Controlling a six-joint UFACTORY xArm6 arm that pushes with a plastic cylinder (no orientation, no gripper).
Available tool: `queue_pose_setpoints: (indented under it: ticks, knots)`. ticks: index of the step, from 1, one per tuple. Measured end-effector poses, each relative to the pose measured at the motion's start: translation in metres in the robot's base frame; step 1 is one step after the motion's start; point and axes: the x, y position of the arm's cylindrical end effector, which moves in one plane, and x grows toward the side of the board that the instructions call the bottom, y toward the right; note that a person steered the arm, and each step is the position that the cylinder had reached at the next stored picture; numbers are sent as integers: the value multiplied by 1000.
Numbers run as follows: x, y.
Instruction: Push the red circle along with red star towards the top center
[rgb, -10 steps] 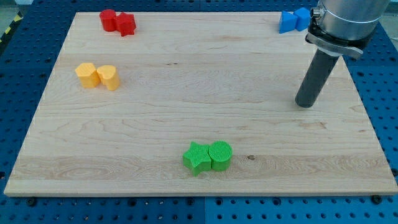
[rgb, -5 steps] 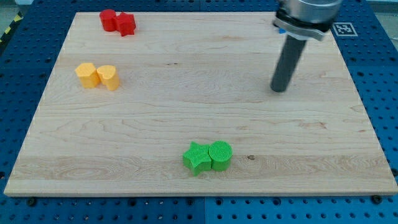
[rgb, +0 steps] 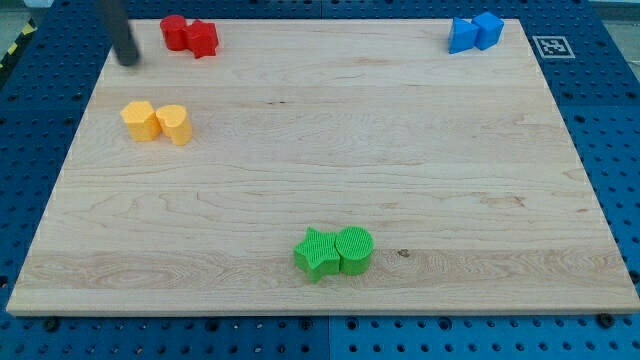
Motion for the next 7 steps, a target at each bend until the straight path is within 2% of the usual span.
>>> queue_pose_setpoints:
  ticks: [1, 2, 4, 6, 7]
  knots:
    - [-4, -2]
    - [-67, 13]
    - [-69, 35]
    - [-44, 84]
    - [-43, 86]
